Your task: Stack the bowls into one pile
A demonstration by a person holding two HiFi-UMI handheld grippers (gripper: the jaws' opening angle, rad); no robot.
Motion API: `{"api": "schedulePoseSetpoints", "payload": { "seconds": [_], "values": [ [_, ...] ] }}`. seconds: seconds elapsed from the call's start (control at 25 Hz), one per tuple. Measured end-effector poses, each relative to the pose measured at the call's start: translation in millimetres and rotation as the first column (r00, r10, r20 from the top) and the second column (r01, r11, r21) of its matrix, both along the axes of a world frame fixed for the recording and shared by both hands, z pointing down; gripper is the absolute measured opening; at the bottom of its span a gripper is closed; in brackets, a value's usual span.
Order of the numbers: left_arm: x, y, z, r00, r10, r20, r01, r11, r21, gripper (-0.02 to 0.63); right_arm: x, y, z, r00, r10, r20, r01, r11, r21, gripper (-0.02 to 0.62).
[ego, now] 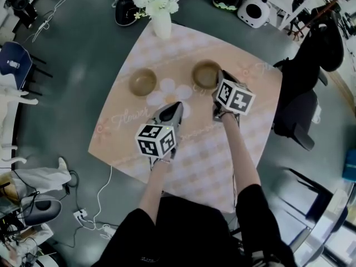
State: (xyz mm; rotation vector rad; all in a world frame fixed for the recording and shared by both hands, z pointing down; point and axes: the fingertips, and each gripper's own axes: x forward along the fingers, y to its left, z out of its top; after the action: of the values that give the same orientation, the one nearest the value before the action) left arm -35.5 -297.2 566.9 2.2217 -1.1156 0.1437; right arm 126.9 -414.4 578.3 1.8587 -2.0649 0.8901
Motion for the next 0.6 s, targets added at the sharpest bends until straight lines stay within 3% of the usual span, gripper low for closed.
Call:
{"api": "schedulePoseSetpoints", "payload": {
  "seconds": [0.32,0.6],
  "values": [
    [1.5,-1.0,4.6,1.000,0.003,-0.006,-0.003,1.000,-0.015,-0.002,-3.8,-2.5,2.7,0.994,-0.051,-0.100,0.051,0.999,0.002,0.011],
    [2.8,-1.5,6.2,1.000,0.003,-0.013,-0.003,1.000,-0.024,-0.002,-13.3,-3.1,7.9,0.966,-0.139,-0.219,0.145,0.989,0.009,0.018]
  ]
}}
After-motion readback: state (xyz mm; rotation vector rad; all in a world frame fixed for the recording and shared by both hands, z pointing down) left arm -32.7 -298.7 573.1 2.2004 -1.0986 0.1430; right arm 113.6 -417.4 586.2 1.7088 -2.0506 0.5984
